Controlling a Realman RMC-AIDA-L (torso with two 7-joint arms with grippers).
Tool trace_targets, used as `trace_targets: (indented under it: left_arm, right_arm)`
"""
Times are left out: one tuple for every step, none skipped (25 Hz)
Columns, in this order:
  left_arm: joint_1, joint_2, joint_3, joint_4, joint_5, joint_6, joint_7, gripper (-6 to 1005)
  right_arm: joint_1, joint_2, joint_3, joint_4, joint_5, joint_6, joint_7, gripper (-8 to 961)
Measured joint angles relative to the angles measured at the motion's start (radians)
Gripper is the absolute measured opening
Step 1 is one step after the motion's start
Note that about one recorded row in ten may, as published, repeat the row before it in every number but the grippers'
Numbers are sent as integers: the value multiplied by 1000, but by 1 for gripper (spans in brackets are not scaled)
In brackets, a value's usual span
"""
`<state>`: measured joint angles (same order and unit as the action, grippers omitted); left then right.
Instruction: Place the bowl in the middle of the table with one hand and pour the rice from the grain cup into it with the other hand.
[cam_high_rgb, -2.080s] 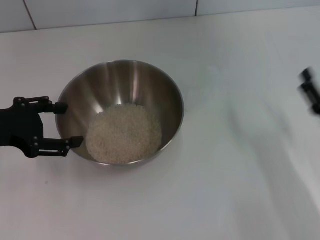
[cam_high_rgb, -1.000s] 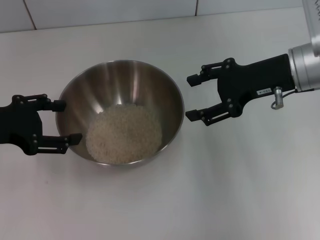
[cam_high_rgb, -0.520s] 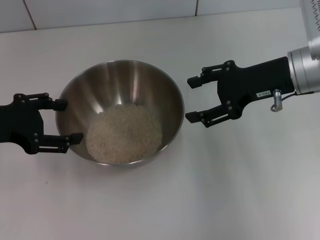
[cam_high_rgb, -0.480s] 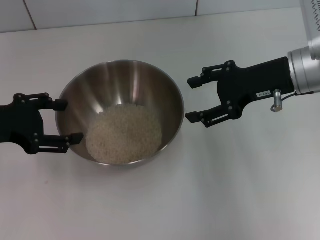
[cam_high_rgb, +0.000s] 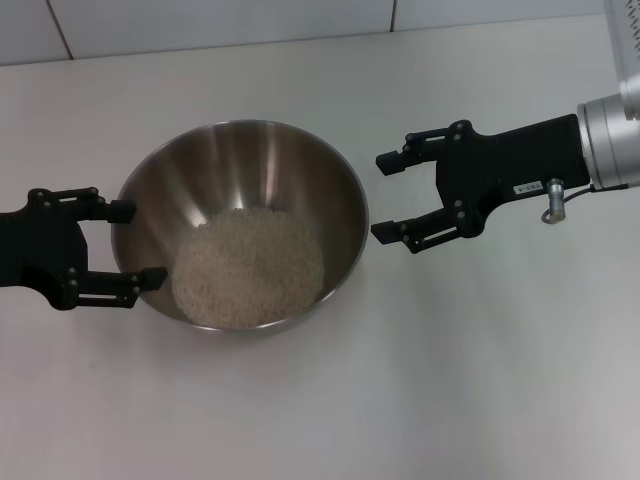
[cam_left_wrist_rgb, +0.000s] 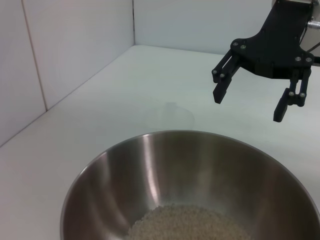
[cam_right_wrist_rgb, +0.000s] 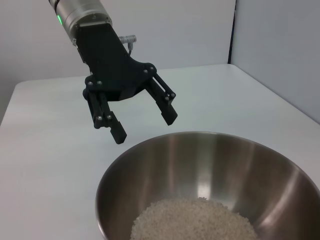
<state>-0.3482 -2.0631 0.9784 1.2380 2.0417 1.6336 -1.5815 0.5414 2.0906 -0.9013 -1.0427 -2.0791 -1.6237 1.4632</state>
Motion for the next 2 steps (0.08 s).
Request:
trace_targets:
  left_arm:
    - [0,0,0,0,0,0,0,852]
    - [0,0,0,0,0,0,0,852]
  right_arm:
    - [0,0,0,0,0,0,0,818]
    - [0,0,0,0,0,0,-1,818]
